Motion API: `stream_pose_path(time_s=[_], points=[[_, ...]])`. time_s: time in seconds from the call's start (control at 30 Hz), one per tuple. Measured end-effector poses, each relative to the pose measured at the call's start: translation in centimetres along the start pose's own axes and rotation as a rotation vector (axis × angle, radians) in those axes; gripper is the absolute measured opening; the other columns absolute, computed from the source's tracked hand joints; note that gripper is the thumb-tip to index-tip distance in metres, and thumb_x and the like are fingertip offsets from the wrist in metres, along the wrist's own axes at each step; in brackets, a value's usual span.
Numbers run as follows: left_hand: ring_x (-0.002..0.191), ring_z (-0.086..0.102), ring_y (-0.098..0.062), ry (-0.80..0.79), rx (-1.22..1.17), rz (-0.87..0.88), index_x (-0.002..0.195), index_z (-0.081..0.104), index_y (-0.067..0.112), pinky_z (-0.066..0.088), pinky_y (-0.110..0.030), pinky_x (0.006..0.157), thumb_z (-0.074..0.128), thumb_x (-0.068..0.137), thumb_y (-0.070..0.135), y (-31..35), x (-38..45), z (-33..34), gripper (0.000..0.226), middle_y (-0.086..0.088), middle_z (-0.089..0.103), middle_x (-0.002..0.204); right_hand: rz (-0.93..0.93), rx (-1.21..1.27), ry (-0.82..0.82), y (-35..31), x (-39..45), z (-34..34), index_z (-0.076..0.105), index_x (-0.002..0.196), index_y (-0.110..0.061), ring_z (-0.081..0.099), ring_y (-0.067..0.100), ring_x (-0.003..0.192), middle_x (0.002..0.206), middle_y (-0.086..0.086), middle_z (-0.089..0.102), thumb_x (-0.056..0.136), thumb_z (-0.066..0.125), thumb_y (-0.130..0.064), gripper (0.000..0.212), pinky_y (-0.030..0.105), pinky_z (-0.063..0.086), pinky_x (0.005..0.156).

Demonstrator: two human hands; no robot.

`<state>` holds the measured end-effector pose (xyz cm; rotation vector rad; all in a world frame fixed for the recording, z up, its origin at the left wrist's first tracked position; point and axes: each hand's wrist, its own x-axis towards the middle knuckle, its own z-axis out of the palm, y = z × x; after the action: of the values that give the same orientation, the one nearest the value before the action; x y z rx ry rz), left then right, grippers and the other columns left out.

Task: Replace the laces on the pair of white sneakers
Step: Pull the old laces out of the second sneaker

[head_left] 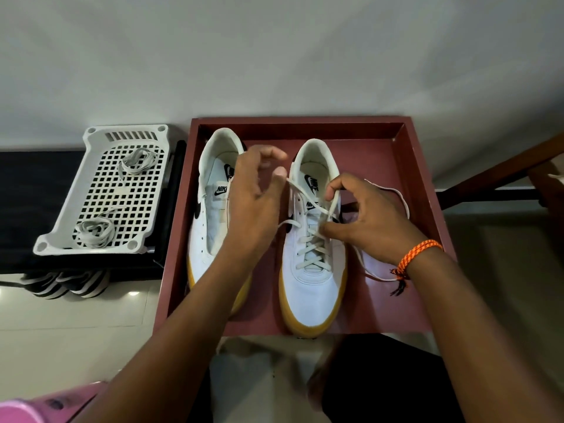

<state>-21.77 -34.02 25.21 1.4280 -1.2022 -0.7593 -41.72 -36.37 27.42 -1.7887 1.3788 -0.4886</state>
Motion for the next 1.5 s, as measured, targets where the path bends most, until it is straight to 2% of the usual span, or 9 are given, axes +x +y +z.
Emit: stream_pose_path(time_s=[0.2, 0.53, 0.67, 0.9, 1.1, 1.2, 1.27, 1.37, 1.5], points=[[0.150, 0.033, -0.028, -0.295, 0.622, 0.253, 0.105, 0.073, 0.029, 0.036, -0.052, 0.118, 0.062, 0.102, 0.036, -1.1, -1.7, 1.5, 0.013, 0.002, 0.036, 0.166, -0.033, -0.034, -0.005, 0.2, 0.2, 0.1, 0.059, 0.102, -0.031, 0.064, 0.007, 0.089, 0.109, -0.005, 0.067, 0.075, 0.088, -0.021, 0.041, 0.024, 0.055, 0.072], [0.111, 0.065, -0.008, -0.072, -0.160, -0.124, 0.097, 0.070, 0.008, 0.054, -0.035, 0.098, 0.060, 0.106, 0.015, 0.7, 0.0, 0.0, 0.015, 0.000, 0.063, 0.137, 0.002, -0.029, -0.024, 0.1, 0.2, -0.1, 0.059, 0.101, -0.033, 0.063, 0.005, 0.092, 0.116, -0.008, 0.064, 0.075, 0.090, -0.021, 0.042, 0.008, 0.046, 0.066], [0.105, 0.070, -0.025, -0.137, -0.586, -0.230, 0.093, 0.057, 0.010, 0.055, -0.034, 0.090, 0.044, 0.113, 0.012, 1.9, 0.1, -0.8, 0.023, -0.014, 0.077, 0.116, 0.001, -0.018, -0.017, 0.1, 0.1, -0.1, 0.059, 0.101, -0.033, 0.062, 0.001, 0.094, 0.115, -0.008, 0.064, 0.075, 0.089, -0.020, 0.042, 0.008, 0.047, 0.066], [0.064, 0.039, -0.011, -0.112, -0.878, -0.409, 0.097, 0.057, 0.016, 0.060, -0.041, 0.081, 0.047, 0.113, 0.019, 2.1, 0.2, -1.0, 0.019, 0.003, 0.047, 0.080, 0.008, -0.029, -0.002, -0.1, -0.1, -0.1, 0.060, 0.101, -0.035, 0.063, 0.008, 0.099, 0.115, -0.010, 0.064, 0.073, 0.089, -0.023, 0.042, 0.038, 0.059, 0.085], [0.054, 0.029, -0.005, -0.040, -0.360, -0.450, 0.099, 0.066, 0.018, 0.026, -0.019, 0.044, 0.054, 0.110, 0.019, 1.4, 1.3, -2.1, 0.017, 0.018, 0.051, 0.069, 0.018, -0.058, 0.006, 0.0, 0.0, -0.1, 0.060, 0.102, -0.036, 0.064, 0.010, 0.097, 0.116, -0.010, 0.064, 0.073, 0.089, -0.025, 0.043, 0.032, 0.058, 0.083], [0.055, 0.056, -0.006, -0.125, 0.176, -0.288, 0.104, 0.068, 0.019, 0.048, -0.032, 0.050, 0.058, 0.108, 0.022, 0.3, 0.6, -1.2, 0.011, 0.017, 0.064, 0.073, 0.004, -0.060, 0.004, 0.2, 0.1, 0.2, 0.060, 0.103, -0.036, 0.061, 0.000, 0.098, 0.117, -0.009, 0.065, 0.073, 0.089, -0.025, 0.043, 0.008, 0.048, 0.071], [0.087, 0.070, -0.016, -0.193, 0.326, -0.205, 0.122, 0.058, 0.024, 0.062, -0.045, 0.070, 0.059, 0.105, 0.024, -0.1, -0.2, -0.6, 0.017, 0.009, 0.067, 0.107, 0.002, -0.071, 0.022, 0.2, 0.1, 0.3, 0.061, 0.102, -0.037, 0.061, -0.003, 0.099, 0.116, -0.009, 0.066, 0.074, 0.088, -0.026, 0.041, 0.006, 0.046, 0.071], [0.123, 0.055, -0.013, -0.211, 0.426, -0.085, 0.146, 0.044, 0.028, 0.051, -0.030, 0.095, 0.058, 0.104, 0.019, -0.2, -0.3, -0.6, 0.045, 0.003, 0.055, 0.137, 0.004, -0.073, 0.061, 0.1, 0.1, 0.4, 0.062, 0.102, -0.035, 0.066, 0.005, 0.097, 0.116, -0.009, 0.069, 0.076, 0.086, -0.026, 0.036, 0.026, 0.057, 0.082], [0.117, 0.053, -0.019, -0.240, 0.500, 0.039, 0.140, 0.058, 0.041, 0.053, -0.041, 0.099, 0.058, 0.107, 0.039, -0.2, -0.5, -0.6, 0.034, 0.001, 0.051, 0.125, -0.026, -0.082, 0.081, 0.0, 0.1, 0.4, 0.062, 0.101, -0.033, 0.064, 0.016, 0.105, 0.113, -0.010, 0.070, 0.080, 0.080, -0.027, 0.028, 0.046, 0.057, 0.092]])
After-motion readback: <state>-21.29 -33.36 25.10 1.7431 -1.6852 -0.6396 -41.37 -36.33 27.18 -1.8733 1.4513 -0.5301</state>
